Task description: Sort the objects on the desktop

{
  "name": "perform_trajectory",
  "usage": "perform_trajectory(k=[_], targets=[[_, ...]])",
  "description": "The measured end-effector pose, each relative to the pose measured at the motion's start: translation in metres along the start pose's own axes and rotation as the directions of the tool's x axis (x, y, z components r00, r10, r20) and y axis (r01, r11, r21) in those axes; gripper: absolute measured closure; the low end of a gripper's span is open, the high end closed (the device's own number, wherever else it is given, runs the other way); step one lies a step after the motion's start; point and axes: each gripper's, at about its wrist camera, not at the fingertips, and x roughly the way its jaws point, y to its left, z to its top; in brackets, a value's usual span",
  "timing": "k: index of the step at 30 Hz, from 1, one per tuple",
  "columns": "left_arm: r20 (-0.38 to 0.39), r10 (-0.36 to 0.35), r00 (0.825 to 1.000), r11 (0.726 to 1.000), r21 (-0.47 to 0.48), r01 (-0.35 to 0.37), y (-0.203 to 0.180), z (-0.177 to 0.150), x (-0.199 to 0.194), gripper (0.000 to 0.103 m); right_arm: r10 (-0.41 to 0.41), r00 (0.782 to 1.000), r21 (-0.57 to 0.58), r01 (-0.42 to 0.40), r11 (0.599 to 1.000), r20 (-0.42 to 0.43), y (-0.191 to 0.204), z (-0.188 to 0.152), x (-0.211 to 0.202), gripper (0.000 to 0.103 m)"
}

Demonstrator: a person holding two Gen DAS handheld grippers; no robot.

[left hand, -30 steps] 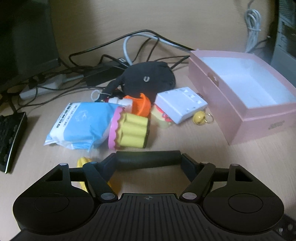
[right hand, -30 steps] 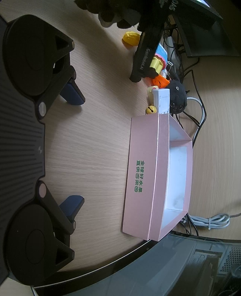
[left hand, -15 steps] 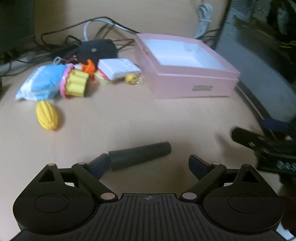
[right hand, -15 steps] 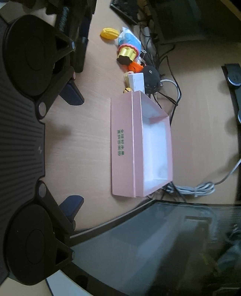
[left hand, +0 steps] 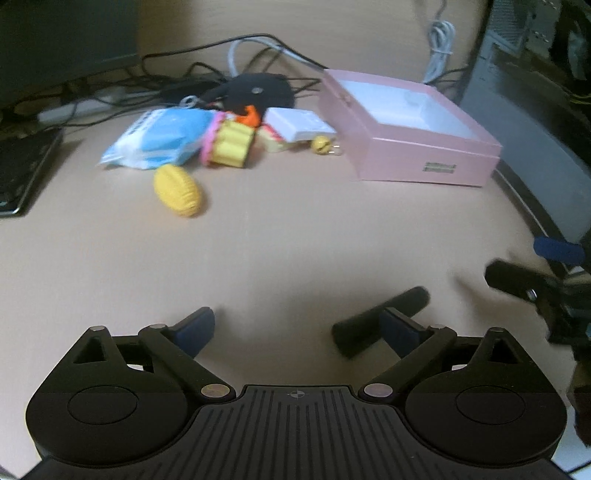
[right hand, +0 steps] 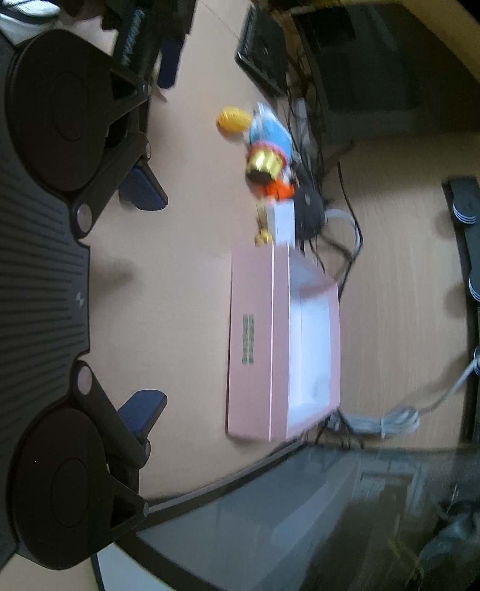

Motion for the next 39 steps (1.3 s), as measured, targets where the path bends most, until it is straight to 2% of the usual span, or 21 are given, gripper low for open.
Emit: perform_trajectory(k=[6, 9, 13, 18, 20, 21, 24, 29, 34, 36, 38, 39], targets=[[0.023, 0.045, 0.999, 0.999, -0.026, -0.044, 0.013, 0.005, -0.004, 0.004, 0.102, 0.994, -0.122, -0.107, 0.987, -0.046, 0.037, -0.006, 0.010, 0.000], [0.044, 0.060, 0.997, 0.997, -0.043, -0.058, 0.024, 0.009, -0.010, 0.004, 0.138, 0.987, -0.143, -0.148, 0.979, -0.080, 0.058, -0.005, 0.018, 0.000], [0.070, 0.117, 0.991, 0.988, -0.114, -0.108, 0.046, 0.015, -0.017, 0.004, 0.094, 0.993, -0.142, -0.104, 0.984, -0.078, 0.088, -0.005, 0.035, 0.000], [0.095, 0.171, 0.981, 0.966, -0.212, -0.148, 0.070, 0.020, -0.021, 0.004, 0.024, 0.997, -0.070, -0.030, 0.997, -0.079, 0.101, 0.004, 0.068, 0.000], [0.104, 0.176, 0.979, 0.962, -0.227, -0.149, 0.076, 0.020, -0.024, 0.004, 0.001, 0.997, -0.050, -0.005, 0.999, -0.076, 0.100, 0.007, 0.078, 0.002], [0.105, 0.177, 0.979, 0.963, -0.225, -0.149, 0.078, 0.021, -0.024, 0.004, -0.004, 0.997, -0.045, 0.000, 0.999, -0.082, 0.099, 0.008, 0.083, 0.013], [0.097, 0.183, 0.978, 0.965, -0.209, -0.160, 0.080, 0.024, -0.018, 0.004, 0.003, 0.997, -0.060, -0.008, 0.998, -0.072, 0.095, 0.010, 0.084, 0.027], [0.111, 0.190, 0.975, 0.970, -0.172, -0.169, 0.073, 0.043, 0.003, 0.004, -0.014, 0.998, -0.084, 0.009, 0.996, -0.057, 0.079, 0.004, 0.076, 0.027], [0.085, 0.245, 0.966, 0.960, -0.157, -0.230, 0.065, 0.066, 0.037, 0.005, -0.069, 0.996, -0.095, 0.064, 0.993, -0.049, 0.047, -0.001, 0.065, 0.027], [0.071, 0.261, 0.963, 0.956, -0.157, -0.248, 0.064, 0.073, 0.047, 0.011, -0.088, 0.995, -0.060, 0.086, 0.995, -0.046, 0.031, -0.001, 0.063, 0.027], [0.051, 0.279, 0.959, 0.952, -0.145, -0.269, 0.063, 0.079, 0.056, 0.024, -0.102, 0.994, -0.005, 0.102, 0.995, -0.048, 0.015, -0.001, 0.061, 0.027], [0.039, 0.287, 0.957, 0.950, -0.139, -0.279, 0.062, 0.081, 0.060, 0.025, -0.104, 0.994, 0.022, 0.105, 0.994, -0.044, 0.009, -0.001, 0.060, 0.027]])
